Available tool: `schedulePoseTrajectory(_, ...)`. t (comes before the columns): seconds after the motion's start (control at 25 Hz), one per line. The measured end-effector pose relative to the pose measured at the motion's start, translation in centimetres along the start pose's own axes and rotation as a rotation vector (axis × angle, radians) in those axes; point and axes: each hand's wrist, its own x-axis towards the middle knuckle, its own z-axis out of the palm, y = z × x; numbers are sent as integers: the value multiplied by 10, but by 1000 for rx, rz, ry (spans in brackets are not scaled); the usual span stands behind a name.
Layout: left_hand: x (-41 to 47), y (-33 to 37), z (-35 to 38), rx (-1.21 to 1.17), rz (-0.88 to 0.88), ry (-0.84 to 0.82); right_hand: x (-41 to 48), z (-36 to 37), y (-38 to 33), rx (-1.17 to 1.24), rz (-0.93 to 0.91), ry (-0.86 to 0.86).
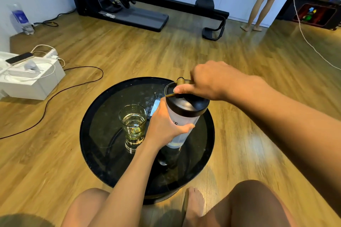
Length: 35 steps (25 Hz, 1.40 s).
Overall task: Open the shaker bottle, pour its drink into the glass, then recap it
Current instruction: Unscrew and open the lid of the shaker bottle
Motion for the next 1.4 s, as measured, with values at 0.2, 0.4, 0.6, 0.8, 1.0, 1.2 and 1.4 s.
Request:
schedulePoseTrajectory(0.2,1,-1,-1,23,-21,-12,-2,-12,15,134,-159,-5)
schedulePoseTrajectory(0.4,-1,3,-2,7,-5,14,2,1,10,147,-280,154)
schedulePoseTrajectory(0.6,0,3,-2,10,-3,9,1,8,14,154,-6,135)
schedulePoseTrajectory(0.8,0,2,-2,-11,-1,15,0,-9,15,209,-157,4)
schedulePoseTrajectory(1.0,1,1,-2,-2,-11,9,4,-2,11,51,-55,33)
schedulePoseTrajectory(1.2,1,2,-2,-23,-14,14,3,-8,12,246,-196,65)
schedulePoseTrajectory(1.4,1,1,-2,-17,-16,11,6,1,10,72,-128,-7)
